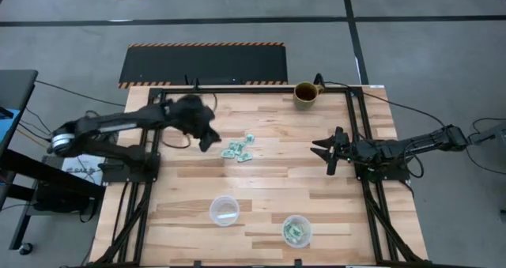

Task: Pick and place items into bin
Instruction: Put the stevia packet into the left transparent bin

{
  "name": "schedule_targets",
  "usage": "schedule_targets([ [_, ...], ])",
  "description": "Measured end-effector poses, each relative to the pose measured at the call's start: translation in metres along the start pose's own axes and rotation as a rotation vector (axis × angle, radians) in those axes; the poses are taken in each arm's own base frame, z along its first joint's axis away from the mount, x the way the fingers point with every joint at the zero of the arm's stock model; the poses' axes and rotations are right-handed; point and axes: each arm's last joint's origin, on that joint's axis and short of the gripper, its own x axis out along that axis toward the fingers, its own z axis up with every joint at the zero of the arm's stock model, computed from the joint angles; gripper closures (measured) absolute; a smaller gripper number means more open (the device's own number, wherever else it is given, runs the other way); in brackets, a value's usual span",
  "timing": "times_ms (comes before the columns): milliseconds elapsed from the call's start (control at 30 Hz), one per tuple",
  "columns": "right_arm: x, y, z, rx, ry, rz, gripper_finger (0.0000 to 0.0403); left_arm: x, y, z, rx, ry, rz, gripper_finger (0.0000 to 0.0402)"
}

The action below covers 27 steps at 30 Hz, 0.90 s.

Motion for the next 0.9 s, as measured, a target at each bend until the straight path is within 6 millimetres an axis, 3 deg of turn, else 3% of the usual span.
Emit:
schedule_targets([
  [133,0.000,0.000,0.000,0.000,0.000,0.000,0.0266,0.023,0.013,-0.004,-0.010,0.202,-0.120,0.0281],
  [333,0.000,0.000,0.000,0.000,0.000,0.000,0.0265,0.043,0.013,-0.006,0.094,0.257,-0.220,0.0281],
  [533,0.000,0.000,0.000,0.000,0.000,0.000,0.0265,0.050,0.011,-0.009,0.243,0.265,-0.055,0.0281],
  [700,0.000,0.000,0.000,0.000,0.000,0.000,0.0264,0.051,0.008,-0.011,0.440,0.268,-0.028,0.0281],
  [900,0.000,0.000,0.000,0.000,0.000,0.000,0.0269,0.052,0.010,-0.011,0.438,0.268,0.120,0.0281],
])
